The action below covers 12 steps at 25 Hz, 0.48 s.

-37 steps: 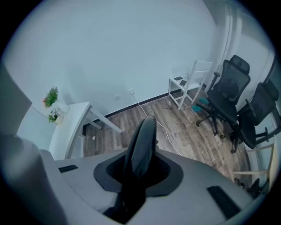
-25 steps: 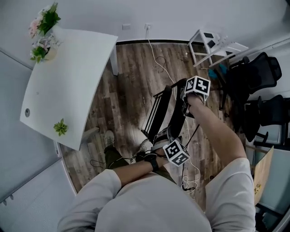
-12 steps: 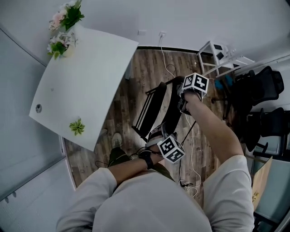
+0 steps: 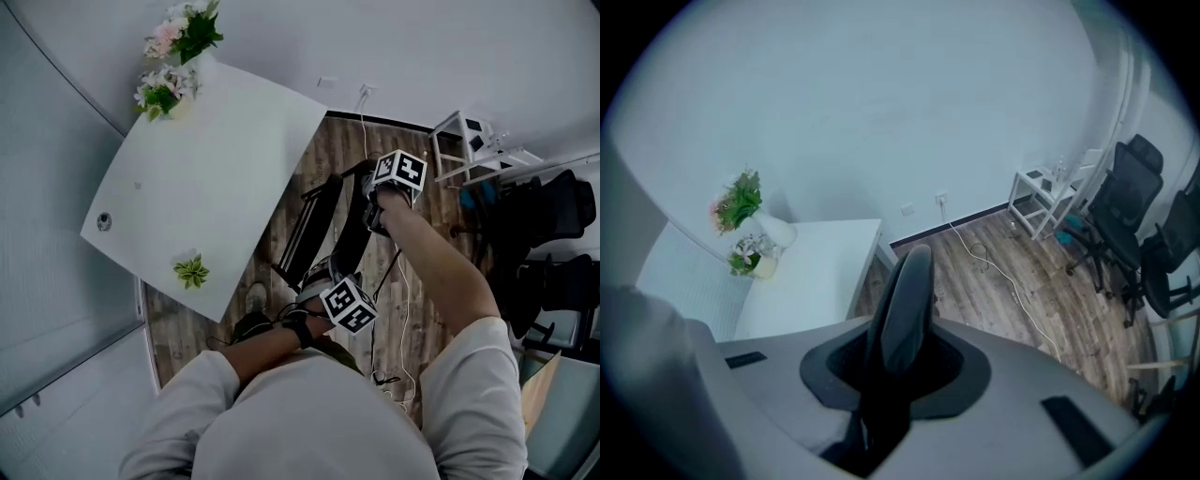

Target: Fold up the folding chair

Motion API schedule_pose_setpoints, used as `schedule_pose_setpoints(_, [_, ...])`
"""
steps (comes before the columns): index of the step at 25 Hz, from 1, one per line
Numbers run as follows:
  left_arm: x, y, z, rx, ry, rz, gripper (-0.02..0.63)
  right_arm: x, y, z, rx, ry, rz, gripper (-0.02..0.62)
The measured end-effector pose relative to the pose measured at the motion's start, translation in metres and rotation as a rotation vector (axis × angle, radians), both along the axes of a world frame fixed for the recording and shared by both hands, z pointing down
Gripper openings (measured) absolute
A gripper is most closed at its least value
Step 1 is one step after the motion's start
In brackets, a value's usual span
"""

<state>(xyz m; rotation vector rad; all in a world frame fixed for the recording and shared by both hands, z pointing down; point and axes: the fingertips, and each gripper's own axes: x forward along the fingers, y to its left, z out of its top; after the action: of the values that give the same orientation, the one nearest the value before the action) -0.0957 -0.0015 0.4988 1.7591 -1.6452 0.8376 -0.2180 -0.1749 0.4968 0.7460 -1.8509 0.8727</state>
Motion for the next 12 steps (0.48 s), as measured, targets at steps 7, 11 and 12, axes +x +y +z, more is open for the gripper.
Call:
schedule_pose_setpoints(7, [-0.055, 0.018, 0.006, -0.019, 0.000, -0.008, 0.241, -0.050, 0.015, 0.009, -0.009, 0.014, 0.012, 0.087])
schedule_pose_setpoints(11, [-0.082, 0.027, 0.014, -0.034, 0.013, -0.007, 0.229, -0.069, 0.021, 0.018, -0.014, 0.024, 0.035, 0.091])
schedule_pose_setpoints(12, [-0.089, 0.028, 0.014, -0.034, 0.019, -0.008, 0.225, -0.074, 0.022, 0.019, -0.014, 0.025, 0.041, 0.091])
